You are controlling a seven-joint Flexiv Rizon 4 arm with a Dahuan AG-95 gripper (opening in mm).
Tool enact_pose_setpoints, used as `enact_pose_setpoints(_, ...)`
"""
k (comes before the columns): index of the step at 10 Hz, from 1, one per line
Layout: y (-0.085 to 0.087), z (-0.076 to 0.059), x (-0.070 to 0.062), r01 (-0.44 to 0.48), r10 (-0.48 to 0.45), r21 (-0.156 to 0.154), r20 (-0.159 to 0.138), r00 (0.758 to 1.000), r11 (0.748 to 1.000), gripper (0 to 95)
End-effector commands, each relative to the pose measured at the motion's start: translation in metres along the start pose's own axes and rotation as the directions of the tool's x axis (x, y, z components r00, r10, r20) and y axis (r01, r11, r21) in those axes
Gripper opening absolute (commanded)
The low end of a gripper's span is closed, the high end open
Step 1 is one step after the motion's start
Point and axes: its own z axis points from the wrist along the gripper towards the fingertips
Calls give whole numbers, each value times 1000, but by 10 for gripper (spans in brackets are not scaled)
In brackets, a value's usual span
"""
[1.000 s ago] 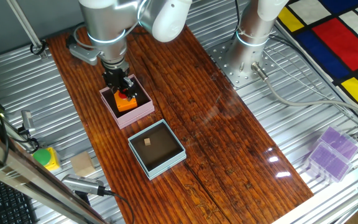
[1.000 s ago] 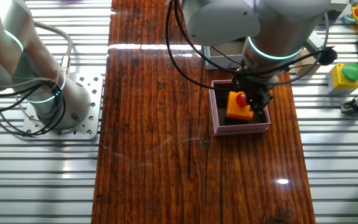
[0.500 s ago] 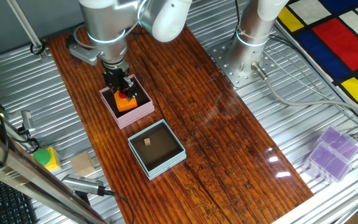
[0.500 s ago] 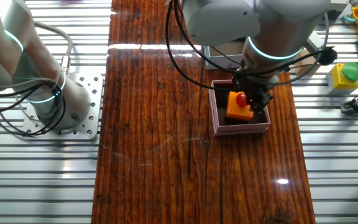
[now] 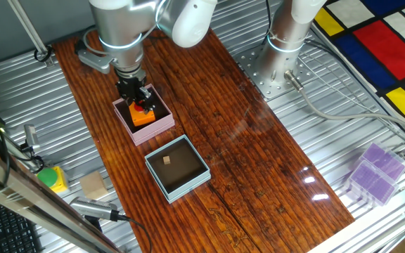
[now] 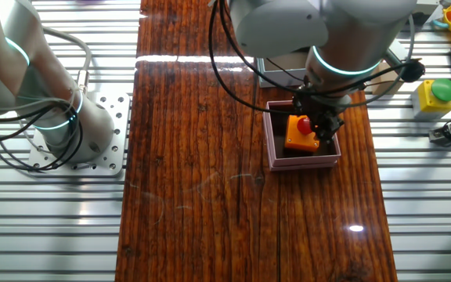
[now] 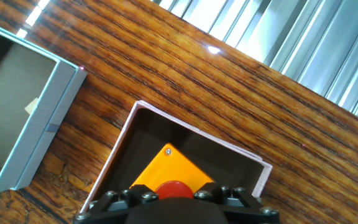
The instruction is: Move an object from one box to another
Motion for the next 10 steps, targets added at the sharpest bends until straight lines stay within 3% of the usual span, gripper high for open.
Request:
enact_pose_setpoints(1,-2,2,-1,-23,23,15,7,1000,1000,0)
enact_pose_setpoints(6,-1,-2,-1,-36,36,14,2,999,999,0)
enact_pose_setpoints(10,2,-35,-5,-57,58,11,-10,998,998,0)
